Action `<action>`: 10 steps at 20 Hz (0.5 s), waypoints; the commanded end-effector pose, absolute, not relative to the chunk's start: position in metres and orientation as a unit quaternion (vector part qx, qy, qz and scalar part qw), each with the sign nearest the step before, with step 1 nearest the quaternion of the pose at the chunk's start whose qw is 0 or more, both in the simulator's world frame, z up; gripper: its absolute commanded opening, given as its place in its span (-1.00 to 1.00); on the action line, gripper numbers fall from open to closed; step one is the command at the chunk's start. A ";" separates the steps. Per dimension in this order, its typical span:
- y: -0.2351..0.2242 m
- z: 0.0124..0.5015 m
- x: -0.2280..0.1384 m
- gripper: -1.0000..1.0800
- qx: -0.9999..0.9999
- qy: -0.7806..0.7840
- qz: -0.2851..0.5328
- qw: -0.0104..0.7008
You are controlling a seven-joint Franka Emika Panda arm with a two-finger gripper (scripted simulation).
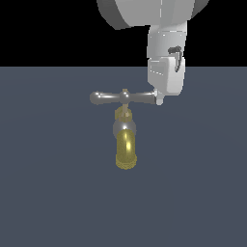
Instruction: Turn on the faucet by rotating a designated handle.
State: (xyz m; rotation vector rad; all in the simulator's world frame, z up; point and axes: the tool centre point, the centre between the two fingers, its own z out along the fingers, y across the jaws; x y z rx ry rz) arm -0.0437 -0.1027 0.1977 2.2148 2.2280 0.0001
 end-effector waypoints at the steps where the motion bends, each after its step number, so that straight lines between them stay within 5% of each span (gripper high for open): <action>1: -0.104 0.198 -0.037 -1.00 0.705 0.709 0.000 0.000; 10: -0.107 0.198 -0.011 -1.00 0.705 0.709 0.000 0.000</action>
